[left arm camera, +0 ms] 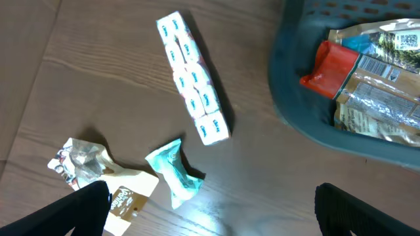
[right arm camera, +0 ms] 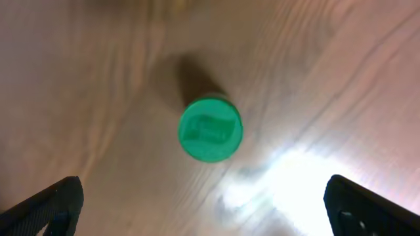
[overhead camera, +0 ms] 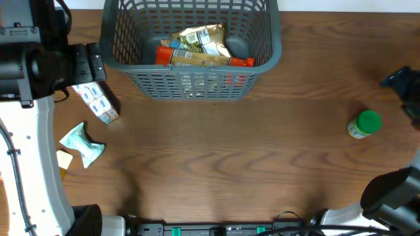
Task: Pack container
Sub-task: 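Move the right gripper down and grasp the green-lidded jar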
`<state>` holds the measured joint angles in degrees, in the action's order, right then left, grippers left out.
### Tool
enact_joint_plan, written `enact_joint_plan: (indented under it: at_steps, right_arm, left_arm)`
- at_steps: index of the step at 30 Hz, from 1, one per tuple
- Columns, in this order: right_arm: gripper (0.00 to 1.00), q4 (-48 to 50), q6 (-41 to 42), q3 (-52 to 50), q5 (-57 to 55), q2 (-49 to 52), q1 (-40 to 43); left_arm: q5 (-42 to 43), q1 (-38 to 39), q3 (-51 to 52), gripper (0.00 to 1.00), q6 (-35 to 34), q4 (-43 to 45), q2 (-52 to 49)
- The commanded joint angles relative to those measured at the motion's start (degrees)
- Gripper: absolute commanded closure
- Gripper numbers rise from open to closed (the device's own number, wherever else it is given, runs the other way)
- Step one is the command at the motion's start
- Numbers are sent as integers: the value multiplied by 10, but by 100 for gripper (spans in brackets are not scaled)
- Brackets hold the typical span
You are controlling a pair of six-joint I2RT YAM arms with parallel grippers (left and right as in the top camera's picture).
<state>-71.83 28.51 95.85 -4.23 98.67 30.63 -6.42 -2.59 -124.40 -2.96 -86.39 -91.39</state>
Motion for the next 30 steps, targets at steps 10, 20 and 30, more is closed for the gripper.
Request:
enact_joint_plan:
  at_steps: [10, 20, 30]
  right_arm:
    - [1, 218, -5, -237, 23, -1, -3]
    - [1, 355, -5, -336, 19, 0, -3]
    - [2, 412, -14, -363, 19, 24, -3]
  left_arm:
    - [0, -2, 2, 1, 3, -2, -1]
    - [0, -2, 2, 1, 3, -2, -1]
    - [0, -2, 2, 1, 3, -2, -1]
